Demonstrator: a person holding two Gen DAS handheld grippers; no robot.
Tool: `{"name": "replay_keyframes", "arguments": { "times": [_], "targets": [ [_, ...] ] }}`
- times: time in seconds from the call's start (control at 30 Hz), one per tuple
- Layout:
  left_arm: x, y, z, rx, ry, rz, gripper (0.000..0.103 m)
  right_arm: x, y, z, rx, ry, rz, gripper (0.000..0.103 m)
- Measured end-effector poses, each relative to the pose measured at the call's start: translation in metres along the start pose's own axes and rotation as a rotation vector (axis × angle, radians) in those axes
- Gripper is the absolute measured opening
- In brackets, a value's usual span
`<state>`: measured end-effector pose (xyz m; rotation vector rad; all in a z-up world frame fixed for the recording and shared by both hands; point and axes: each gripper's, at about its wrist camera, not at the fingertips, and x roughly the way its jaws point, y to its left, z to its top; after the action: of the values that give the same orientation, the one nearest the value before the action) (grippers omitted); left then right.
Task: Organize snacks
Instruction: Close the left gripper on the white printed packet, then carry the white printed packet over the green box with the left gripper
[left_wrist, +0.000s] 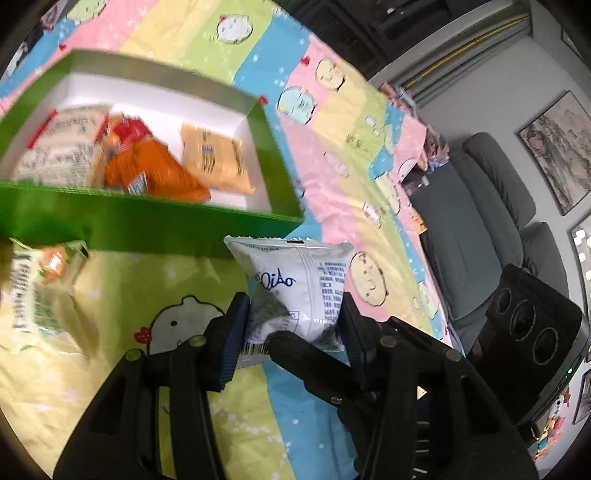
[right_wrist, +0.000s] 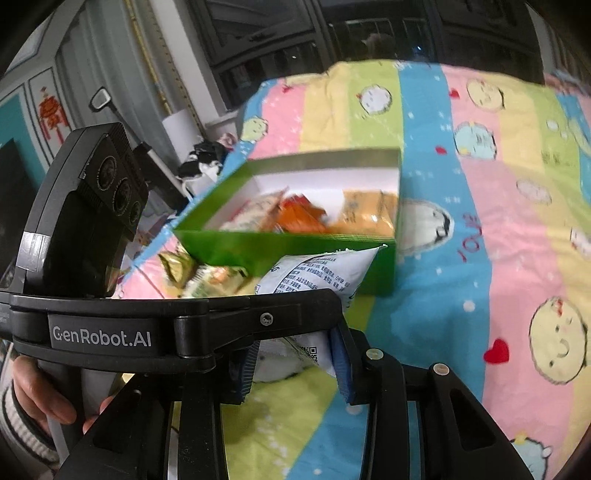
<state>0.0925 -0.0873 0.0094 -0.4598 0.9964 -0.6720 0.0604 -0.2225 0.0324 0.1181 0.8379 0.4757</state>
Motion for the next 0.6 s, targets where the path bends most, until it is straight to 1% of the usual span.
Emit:
{"name": "replay_keyframes", "arguments": {
  "times": [0.1,0.27,0.53,0.6],
  "targets": [
    [-0.01,-0.007,0.007,0.011,-0.033,0.0,0.048,-0.007,0.01,0.009,-0.031,-0.026,0.003,0.038],
    [-0.025,-0.008,0.017,0.024,-0.075,-0.001,0.048,-0.01,0.019,0.023,-0.061,-0.055,0.01,0.038],
    [-0.035,-0.005,0.041,0.029,-0.096,-0.004,0.048,-0.003,0.024,0.047,-0.093,-0.077,0.003,0.038],
    [-0.034,-0.004,0.052,0.033,-0.105,-0.008,0.048,0.0,0.023,0.056,-0.1,-0.089,-0.001,0.038]
  ]
}}
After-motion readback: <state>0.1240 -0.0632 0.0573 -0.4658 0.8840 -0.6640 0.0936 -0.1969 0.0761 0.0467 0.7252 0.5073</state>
